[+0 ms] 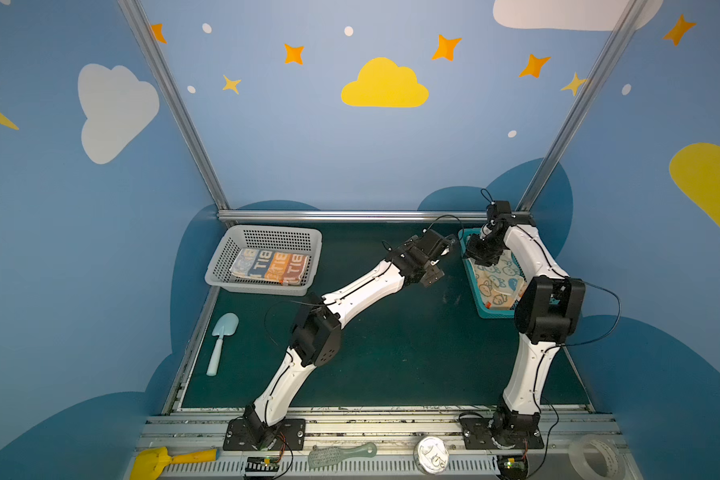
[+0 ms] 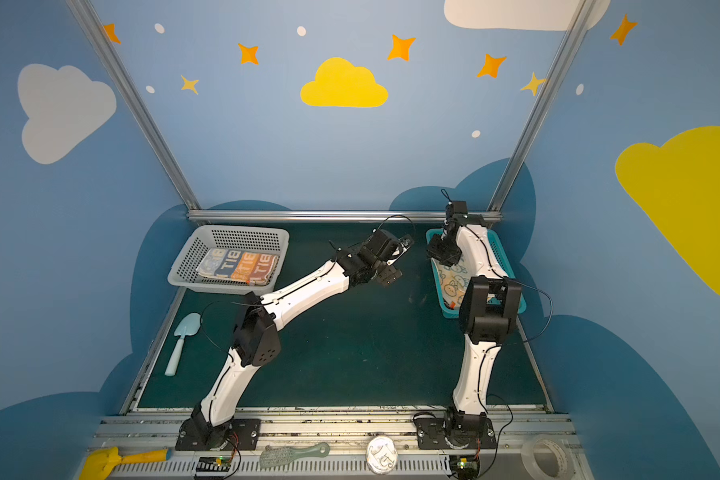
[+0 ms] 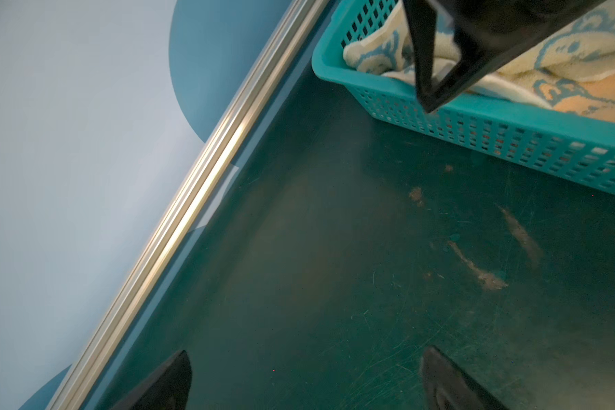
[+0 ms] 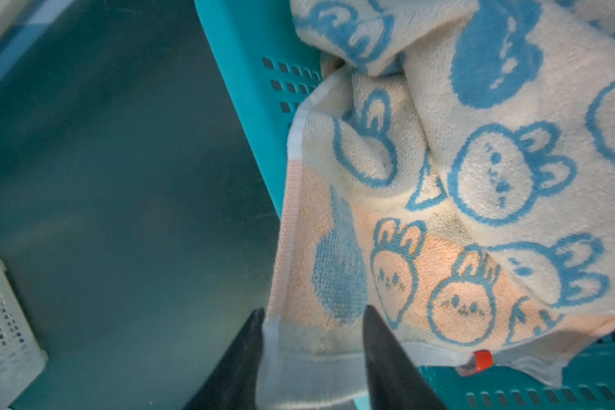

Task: Fold and stack the towels
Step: 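Reach the right gripper into the teal basket and grasp the rabbit-print towel, then lift the rabbit-print towel with the right gripper while the left gripper grasps its hanging corner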

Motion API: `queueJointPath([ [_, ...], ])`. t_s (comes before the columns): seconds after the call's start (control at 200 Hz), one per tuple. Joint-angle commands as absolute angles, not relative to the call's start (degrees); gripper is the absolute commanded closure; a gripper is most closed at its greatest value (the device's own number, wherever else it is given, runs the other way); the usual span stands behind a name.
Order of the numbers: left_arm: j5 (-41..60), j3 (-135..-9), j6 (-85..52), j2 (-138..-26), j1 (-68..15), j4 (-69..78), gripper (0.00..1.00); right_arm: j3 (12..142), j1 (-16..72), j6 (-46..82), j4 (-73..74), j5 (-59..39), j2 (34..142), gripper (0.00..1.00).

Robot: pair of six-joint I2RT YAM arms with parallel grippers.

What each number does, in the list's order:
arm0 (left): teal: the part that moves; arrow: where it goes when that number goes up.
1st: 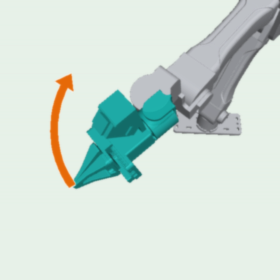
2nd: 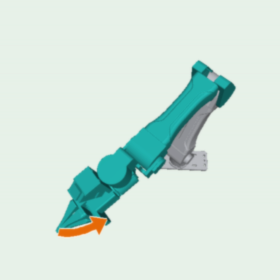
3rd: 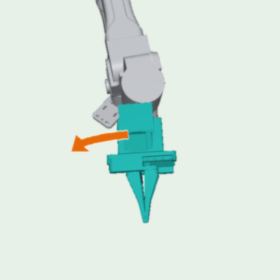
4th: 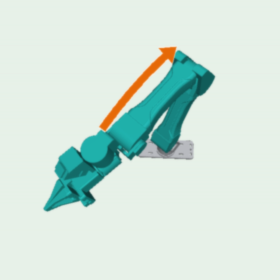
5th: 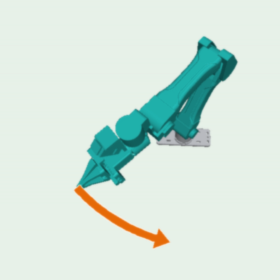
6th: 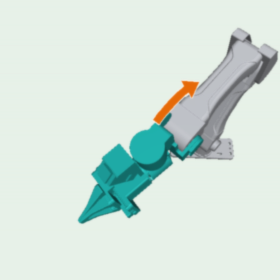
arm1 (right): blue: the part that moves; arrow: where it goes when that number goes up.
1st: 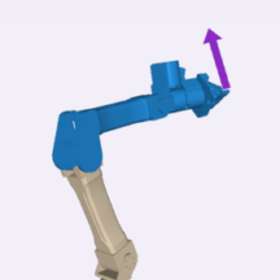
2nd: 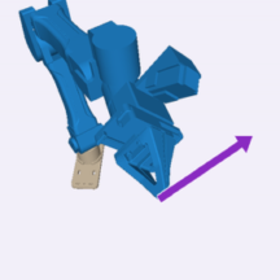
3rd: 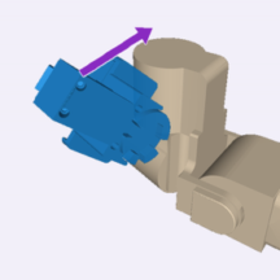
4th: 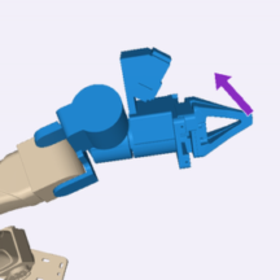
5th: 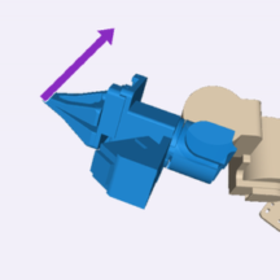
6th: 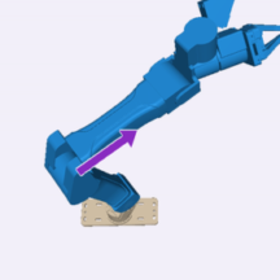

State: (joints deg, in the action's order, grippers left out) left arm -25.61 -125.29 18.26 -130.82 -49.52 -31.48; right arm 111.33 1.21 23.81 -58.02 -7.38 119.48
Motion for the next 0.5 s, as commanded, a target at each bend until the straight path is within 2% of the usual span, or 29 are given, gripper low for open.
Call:
queueJointPath([
  [0.0, -25.8, -123.9, 17.3, -129.1, -49.5, -32.0, 0.00, 113.0, 1.3, 24.2, -61.3, -7.7, 119.8, 0.68],
  [0.13, -25.9, -123.7, 16.7, -128.7, -49.4, -31.9, 0.00, 112.5, 1.3, 24.2, -61.4, -7.5, 119.2, 0.93],
  [0.18, -25.8, -123.7, 16.1, -128.4, -49.4, -32.0, 0.00, 112.8, 1.4, 24.2, -61.6, -7.6, 118.8, 0.99],
  [0.496, -28.5, -123.0, 14.4, -123.9, -48.4, -31.8, 0.00, 126.2, 3.2, 22.8, -70.2, -6.4, 115.0, 1.00],
])
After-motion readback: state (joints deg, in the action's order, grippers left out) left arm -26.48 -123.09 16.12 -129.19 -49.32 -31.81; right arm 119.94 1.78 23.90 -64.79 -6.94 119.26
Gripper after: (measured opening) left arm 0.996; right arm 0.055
